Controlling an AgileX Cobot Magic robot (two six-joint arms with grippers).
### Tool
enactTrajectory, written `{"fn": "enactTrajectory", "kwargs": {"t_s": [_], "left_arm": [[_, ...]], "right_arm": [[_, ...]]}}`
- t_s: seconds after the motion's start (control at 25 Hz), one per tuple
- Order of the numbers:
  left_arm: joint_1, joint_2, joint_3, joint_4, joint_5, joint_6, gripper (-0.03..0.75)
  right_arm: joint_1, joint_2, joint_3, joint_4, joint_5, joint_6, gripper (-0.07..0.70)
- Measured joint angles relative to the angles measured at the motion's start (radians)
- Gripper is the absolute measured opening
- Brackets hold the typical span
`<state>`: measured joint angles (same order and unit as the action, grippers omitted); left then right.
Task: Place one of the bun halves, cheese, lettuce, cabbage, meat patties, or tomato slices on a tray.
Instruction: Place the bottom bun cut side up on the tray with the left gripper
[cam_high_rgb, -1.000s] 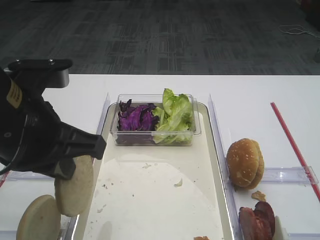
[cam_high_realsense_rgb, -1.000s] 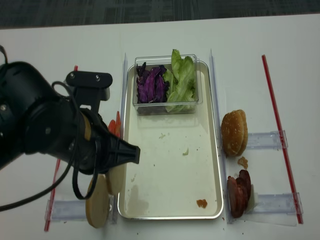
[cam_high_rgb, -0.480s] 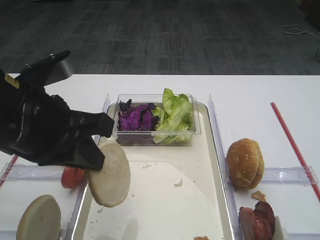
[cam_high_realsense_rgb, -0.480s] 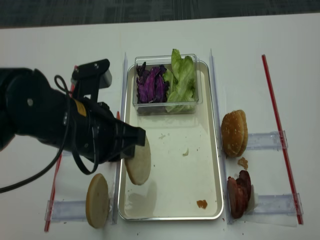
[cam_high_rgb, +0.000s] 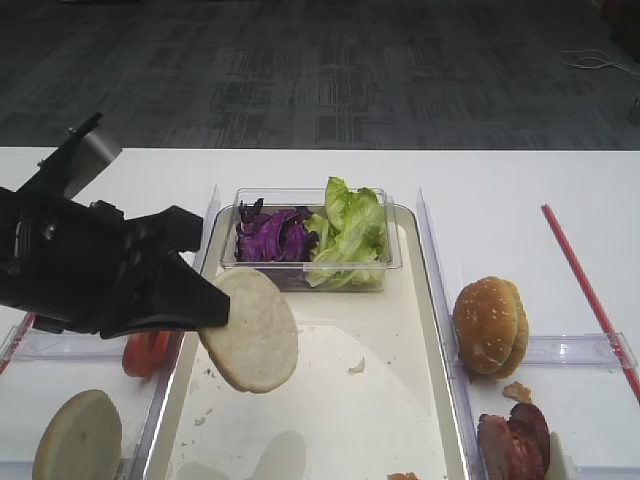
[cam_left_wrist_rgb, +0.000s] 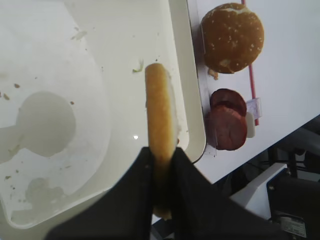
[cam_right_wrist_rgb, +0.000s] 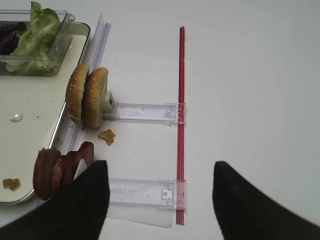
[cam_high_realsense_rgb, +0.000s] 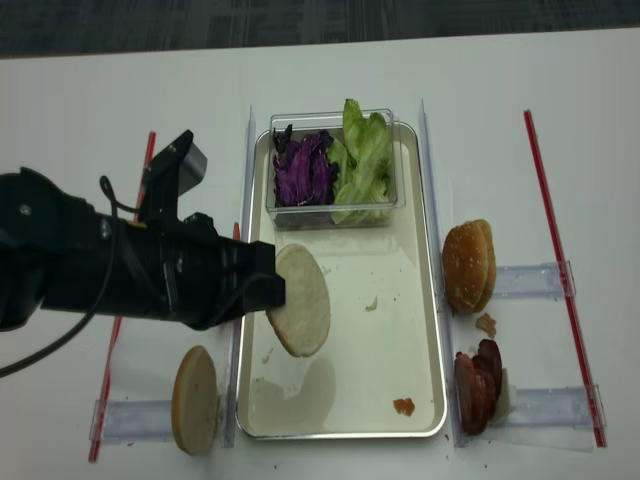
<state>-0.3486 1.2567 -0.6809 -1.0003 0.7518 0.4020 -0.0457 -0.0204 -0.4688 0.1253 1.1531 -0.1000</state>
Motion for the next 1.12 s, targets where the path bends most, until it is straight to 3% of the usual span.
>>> {"fn": "enactTrajectory", "kwargs": {"t_s": [0.16, 0.6, 1.12], "left_arm": [[0.009, 0.04, 0.011, -0.098, -0.001, 0.091, 0.055], [0.009, 0.266, 0.011, -0.35, 0.071, 0.359, 0.054], [0.009, 0.41, 0.011, -0.496, 0.092, 0.514, 0.054]], "right_arm": [[0.0, 0.0, 0.0, 0.0, 0.0, 0.001, 0.469], [0.0, 0.0, 0.0, 0.0, 0.0, 0.002, 0.469], [0.0, 0.0, 0.0, -0.002, 0.0, 0.005, 0.47]]}}
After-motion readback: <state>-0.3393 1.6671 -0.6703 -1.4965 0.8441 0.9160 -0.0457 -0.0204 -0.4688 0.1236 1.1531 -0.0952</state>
